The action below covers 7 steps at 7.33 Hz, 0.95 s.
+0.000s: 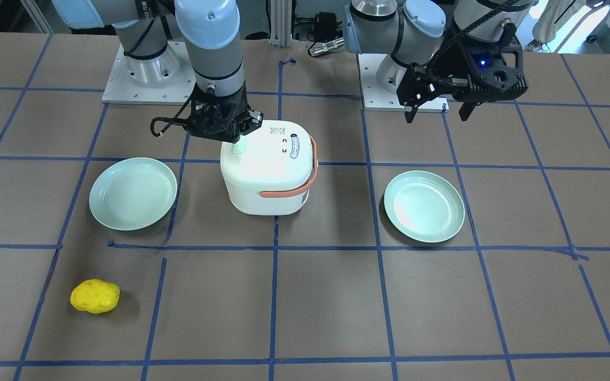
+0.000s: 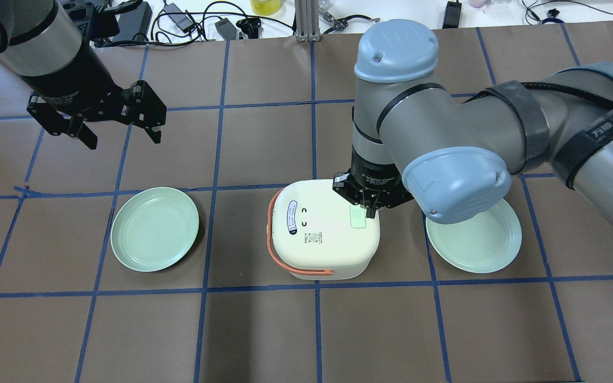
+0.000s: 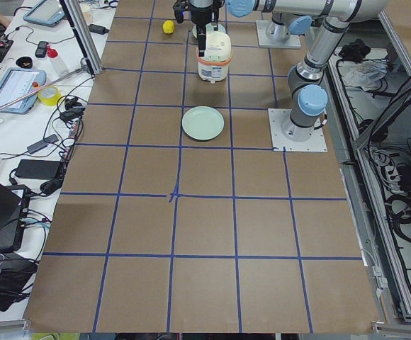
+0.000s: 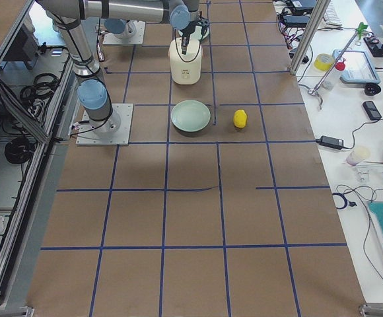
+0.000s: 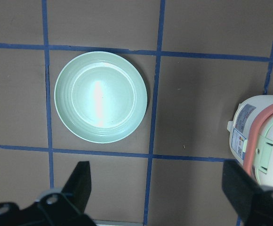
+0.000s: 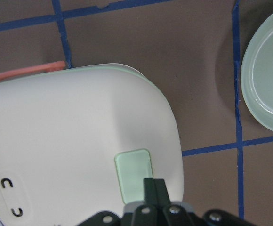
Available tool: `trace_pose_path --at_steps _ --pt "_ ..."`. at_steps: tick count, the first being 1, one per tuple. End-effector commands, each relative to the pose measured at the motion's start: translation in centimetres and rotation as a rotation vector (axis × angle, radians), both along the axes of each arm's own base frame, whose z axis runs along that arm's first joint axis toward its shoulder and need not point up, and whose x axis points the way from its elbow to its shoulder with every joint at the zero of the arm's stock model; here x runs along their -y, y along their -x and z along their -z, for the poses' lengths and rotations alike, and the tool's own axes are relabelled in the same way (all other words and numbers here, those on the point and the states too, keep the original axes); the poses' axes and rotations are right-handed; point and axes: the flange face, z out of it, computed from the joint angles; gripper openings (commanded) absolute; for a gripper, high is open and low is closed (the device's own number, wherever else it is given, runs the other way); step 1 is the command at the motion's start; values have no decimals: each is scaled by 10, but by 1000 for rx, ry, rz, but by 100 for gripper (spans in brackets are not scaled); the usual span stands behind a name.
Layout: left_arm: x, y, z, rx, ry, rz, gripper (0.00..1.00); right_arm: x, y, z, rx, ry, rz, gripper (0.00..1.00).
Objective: Press rice cooker button
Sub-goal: 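Press down on the green button with the closed right gripper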
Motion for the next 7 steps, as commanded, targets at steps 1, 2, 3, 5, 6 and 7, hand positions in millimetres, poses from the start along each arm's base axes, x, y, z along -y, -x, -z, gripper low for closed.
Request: trace_pose_path --at_steps 1,2,3,5,6,7 --pt "0 0 0 0 0 -1 100 0 -3 7 3 14 1 0" --pt "0 0 0 0 0 0 100 1 -3 8 1 14 1 0" --pt "0 0 0 0 0 0 100 1 -4 8 3 18 -1 0" --pt "0 0 0 0 0 0 100 2 -4 7 3 21 -4 2" --pt "0 0 0 0 0 0 100 6 -5 -4 2 46 -9 56" --pt "0 0 0 0 0 0 100 15 -4 -25 7 101 -13 100"
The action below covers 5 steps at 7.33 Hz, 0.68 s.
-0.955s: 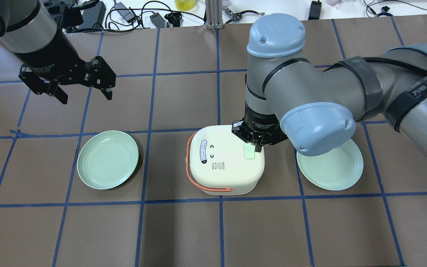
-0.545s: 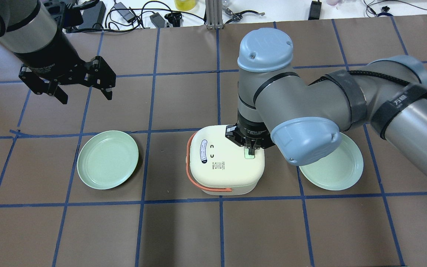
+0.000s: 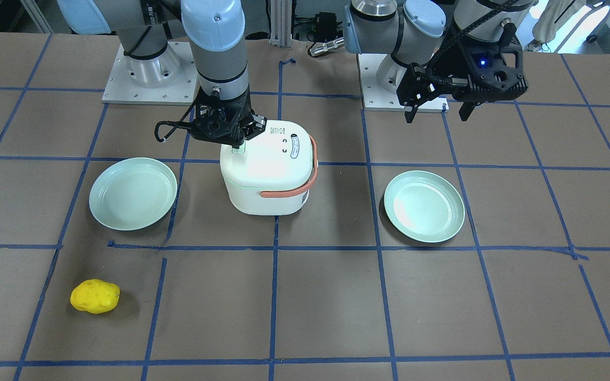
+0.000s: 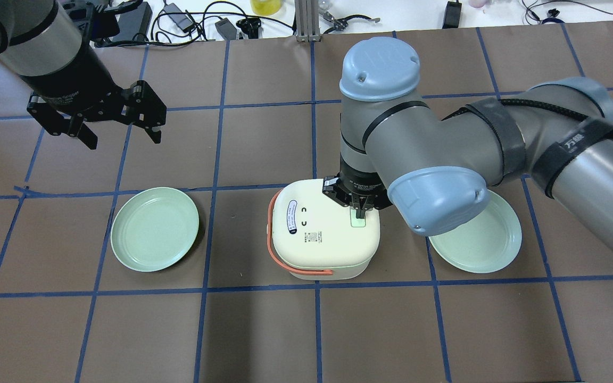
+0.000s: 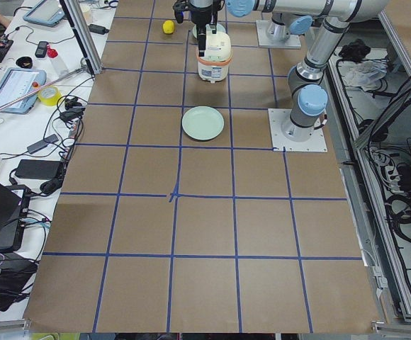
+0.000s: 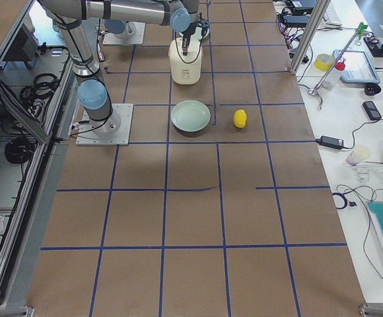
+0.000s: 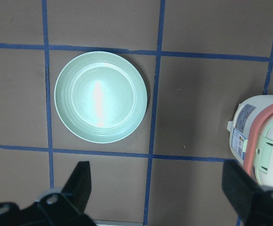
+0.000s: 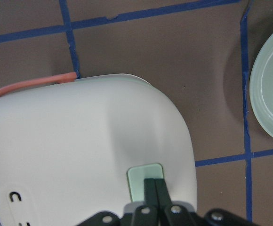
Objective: Press rice cooker button
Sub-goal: 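Press down on the green button with the closed right gripper, then lift the right gripper away as the cooker lid pops open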
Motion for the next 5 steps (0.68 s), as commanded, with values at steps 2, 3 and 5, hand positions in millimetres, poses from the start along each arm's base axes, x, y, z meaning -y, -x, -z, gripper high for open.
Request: trace_pose_path --at_steps 2,3,5 --pt "0 0 0 0 0 0 100 41 20 -68 28 128 20 100" --pt "0 0 0 0 0 0 100 57 45 -86 29 144 -1 100" --pt "0 0 0 0 0 -2 100 75 89 -116 17 101 -80 100"
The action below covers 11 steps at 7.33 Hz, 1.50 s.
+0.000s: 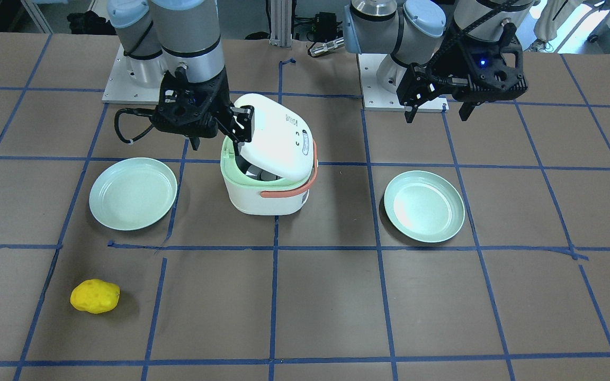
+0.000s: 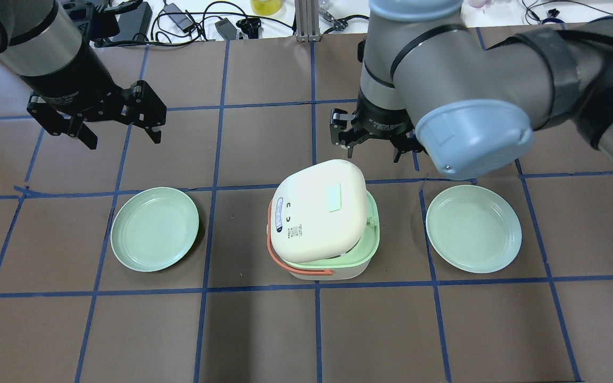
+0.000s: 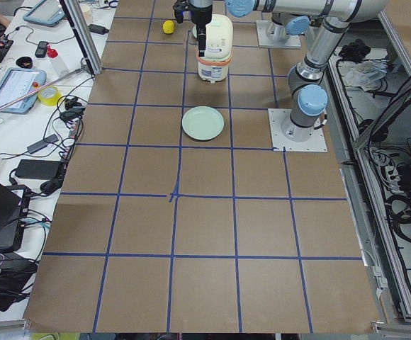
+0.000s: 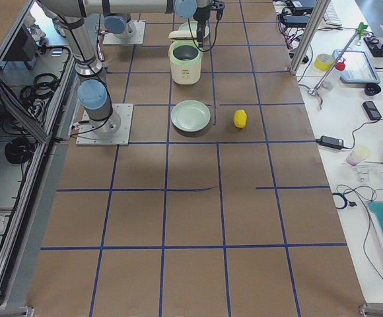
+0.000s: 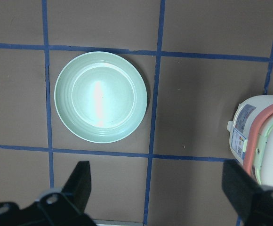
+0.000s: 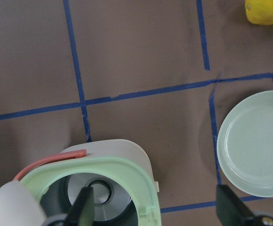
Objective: Press rice cooker button
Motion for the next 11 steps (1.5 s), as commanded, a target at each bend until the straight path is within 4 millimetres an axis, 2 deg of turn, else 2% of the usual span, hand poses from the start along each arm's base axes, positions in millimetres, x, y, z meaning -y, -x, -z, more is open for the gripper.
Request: trace_pose_path --at_steps 1,2,3,11 --pt "0 0 0 0 0 1 100 22 53 -33 -7 0 -91 100" --pt "0 0 0 0 0 -1 100 29 76 -39 -1 6 -95 100" --pt "0 0 0 0 0 1 100 32 85 -45 -4 13 -110 100" --pt "0 0 0 0 0 -1 100 32 84 -45 -5 10 -112 100"
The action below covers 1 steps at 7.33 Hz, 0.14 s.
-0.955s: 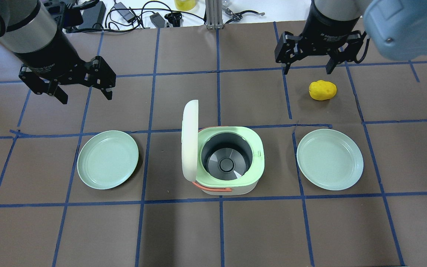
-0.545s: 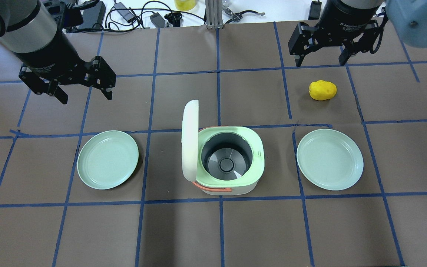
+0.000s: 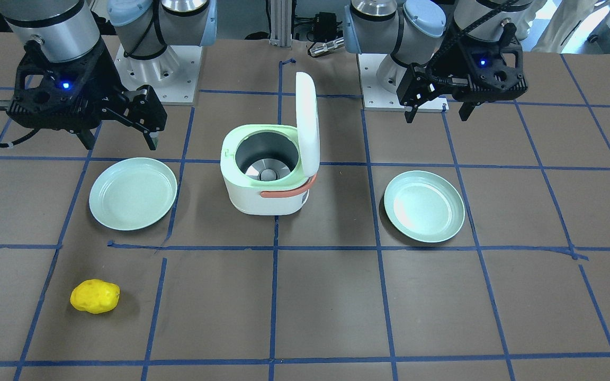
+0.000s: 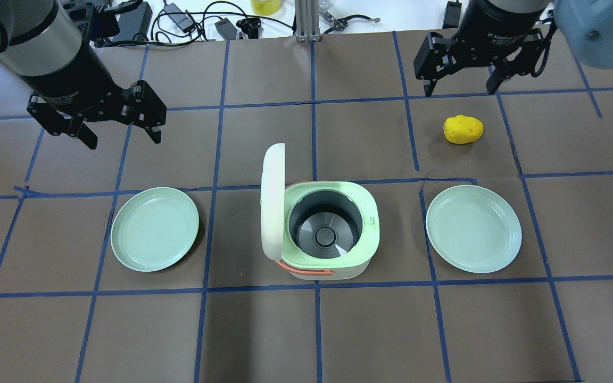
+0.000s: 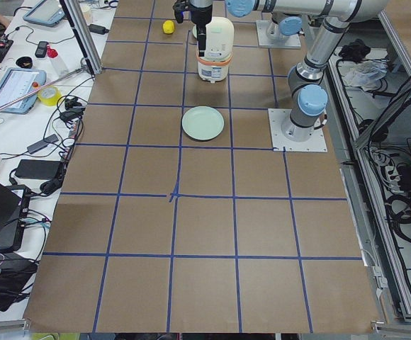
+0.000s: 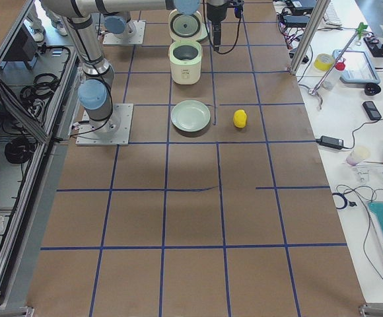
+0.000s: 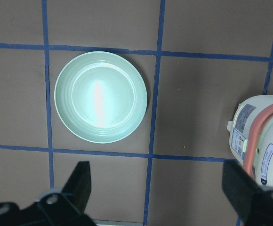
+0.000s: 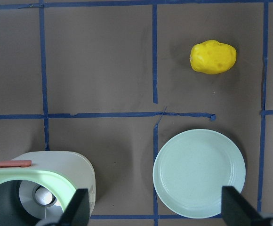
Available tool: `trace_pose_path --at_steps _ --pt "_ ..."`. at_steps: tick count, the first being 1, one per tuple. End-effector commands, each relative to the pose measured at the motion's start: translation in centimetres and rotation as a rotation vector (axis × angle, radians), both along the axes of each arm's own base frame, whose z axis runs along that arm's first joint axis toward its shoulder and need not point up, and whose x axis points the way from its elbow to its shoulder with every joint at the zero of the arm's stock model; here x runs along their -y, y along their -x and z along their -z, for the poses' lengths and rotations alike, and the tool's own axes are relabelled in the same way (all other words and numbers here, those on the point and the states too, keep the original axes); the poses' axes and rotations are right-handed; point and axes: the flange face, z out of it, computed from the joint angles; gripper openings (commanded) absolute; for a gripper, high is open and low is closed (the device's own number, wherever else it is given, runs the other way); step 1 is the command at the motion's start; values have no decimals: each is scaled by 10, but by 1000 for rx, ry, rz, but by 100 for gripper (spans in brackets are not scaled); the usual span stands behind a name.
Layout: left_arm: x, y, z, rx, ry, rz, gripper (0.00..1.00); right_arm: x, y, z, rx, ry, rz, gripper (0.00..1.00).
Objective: Press rice cooker button
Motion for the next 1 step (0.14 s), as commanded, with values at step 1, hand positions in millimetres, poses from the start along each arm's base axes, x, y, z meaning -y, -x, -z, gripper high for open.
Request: trace_pose_path --at_steps 1 --pt "0 0 0 0 0 0 100 0 0 -1 1 0 1 100"
